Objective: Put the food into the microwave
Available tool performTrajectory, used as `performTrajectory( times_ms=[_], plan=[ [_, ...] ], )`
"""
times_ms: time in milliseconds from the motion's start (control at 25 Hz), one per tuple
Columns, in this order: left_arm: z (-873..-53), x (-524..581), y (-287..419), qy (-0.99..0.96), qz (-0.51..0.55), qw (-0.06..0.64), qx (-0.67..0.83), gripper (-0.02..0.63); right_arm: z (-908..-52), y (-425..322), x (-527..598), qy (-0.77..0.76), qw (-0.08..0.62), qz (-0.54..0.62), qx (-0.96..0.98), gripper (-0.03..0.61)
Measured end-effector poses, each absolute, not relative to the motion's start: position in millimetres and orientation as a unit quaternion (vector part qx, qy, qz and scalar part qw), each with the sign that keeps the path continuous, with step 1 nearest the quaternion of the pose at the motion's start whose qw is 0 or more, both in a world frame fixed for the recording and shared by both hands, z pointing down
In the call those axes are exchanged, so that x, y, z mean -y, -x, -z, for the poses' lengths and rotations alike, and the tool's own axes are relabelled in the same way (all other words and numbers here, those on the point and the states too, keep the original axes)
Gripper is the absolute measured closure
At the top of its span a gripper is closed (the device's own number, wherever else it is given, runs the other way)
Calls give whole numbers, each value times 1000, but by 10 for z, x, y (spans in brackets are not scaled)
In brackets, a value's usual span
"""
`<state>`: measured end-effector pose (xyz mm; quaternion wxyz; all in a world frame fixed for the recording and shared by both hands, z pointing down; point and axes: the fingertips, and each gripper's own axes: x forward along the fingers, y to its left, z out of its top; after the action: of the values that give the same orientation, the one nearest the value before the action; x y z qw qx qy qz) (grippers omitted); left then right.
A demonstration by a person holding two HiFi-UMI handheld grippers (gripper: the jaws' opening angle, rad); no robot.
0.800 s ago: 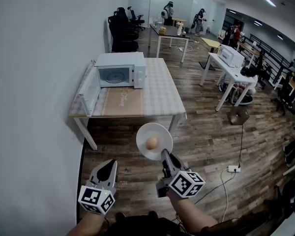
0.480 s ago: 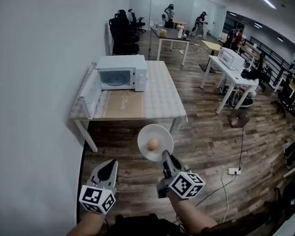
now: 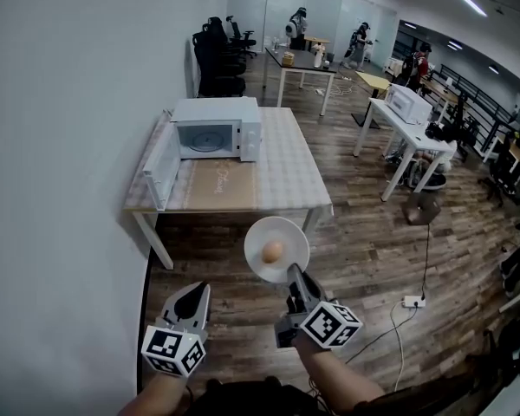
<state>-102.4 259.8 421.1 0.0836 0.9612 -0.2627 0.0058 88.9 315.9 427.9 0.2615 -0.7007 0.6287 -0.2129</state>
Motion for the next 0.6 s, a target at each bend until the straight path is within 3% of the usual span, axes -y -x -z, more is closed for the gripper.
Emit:
performTrajectory(
  times_ms=[600],
  plan=[
    [-4203,-2354,1540,-970,-12,83,227,606,-4308,-322,-2991,685,346,257,-588,564]
  ],
)
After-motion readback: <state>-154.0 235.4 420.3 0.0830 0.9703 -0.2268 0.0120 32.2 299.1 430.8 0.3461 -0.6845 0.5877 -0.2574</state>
